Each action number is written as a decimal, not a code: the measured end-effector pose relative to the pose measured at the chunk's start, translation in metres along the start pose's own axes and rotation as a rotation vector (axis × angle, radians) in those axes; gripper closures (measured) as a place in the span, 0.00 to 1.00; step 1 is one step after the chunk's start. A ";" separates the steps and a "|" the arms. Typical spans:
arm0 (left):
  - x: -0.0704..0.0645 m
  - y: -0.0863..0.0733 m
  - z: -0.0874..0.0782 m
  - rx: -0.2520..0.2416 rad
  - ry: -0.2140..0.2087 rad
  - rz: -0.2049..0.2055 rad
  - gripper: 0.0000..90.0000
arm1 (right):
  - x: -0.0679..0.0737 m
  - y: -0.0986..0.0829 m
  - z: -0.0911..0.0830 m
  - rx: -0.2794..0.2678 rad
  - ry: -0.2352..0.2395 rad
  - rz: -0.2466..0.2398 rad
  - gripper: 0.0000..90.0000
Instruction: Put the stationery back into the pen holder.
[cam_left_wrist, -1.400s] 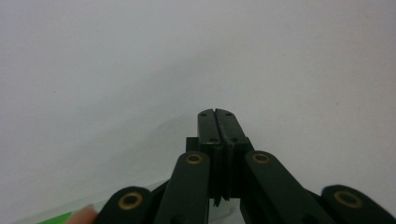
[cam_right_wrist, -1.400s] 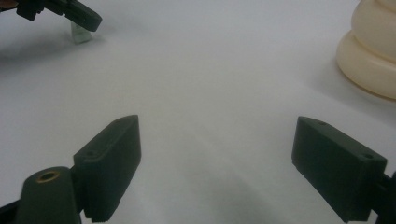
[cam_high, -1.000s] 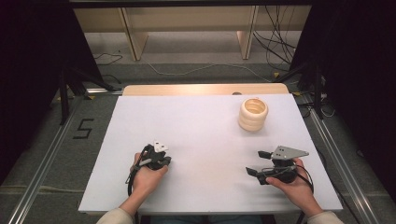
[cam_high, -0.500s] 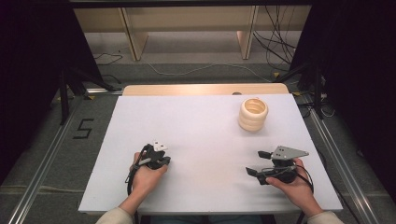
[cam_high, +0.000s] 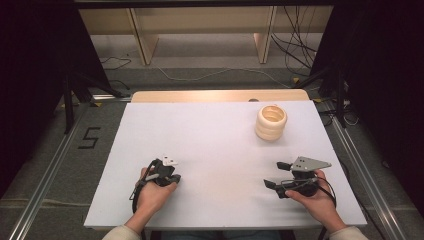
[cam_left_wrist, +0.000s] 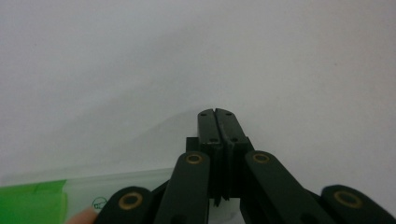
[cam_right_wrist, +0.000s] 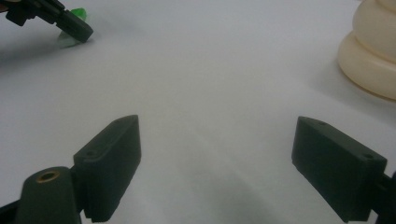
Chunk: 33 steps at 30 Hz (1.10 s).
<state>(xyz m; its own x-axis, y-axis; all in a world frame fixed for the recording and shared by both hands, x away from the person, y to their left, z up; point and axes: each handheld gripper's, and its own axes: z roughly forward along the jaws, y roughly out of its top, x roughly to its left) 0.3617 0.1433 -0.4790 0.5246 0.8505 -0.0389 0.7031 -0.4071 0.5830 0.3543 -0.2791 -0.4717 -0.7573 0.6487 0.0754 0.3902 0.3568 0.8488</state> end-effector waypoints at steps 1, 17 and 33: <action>0.000 -0.002 -0.002 0.010 -0.004 0.007 1.00 | 0.000 0.000 0.000 0.003 0.001 0.002 0.19; 0.009 -0.033 -0.034 0.160 -0.085 -0.006 1.00 | 0.000 0.000 0.000 0.000 0.003 -0.006 0.19; 0.035 -0.068 -0.063 0.215 -0.059 -0.106 1.00 | 0.001 0.000 0.000 0.003 0.001 -0.004 0.19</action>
<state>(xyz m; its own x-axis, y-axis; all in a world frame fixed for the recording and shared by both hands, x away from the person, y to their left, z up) 0.3025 0.2215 -0.4691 0.4649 0.8739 -0.1416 0.8386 -0.3834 0.3869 0.3537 -0.2789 -0.4717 -0.7593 0.6466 0.0725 0.3889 0.3617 0.8473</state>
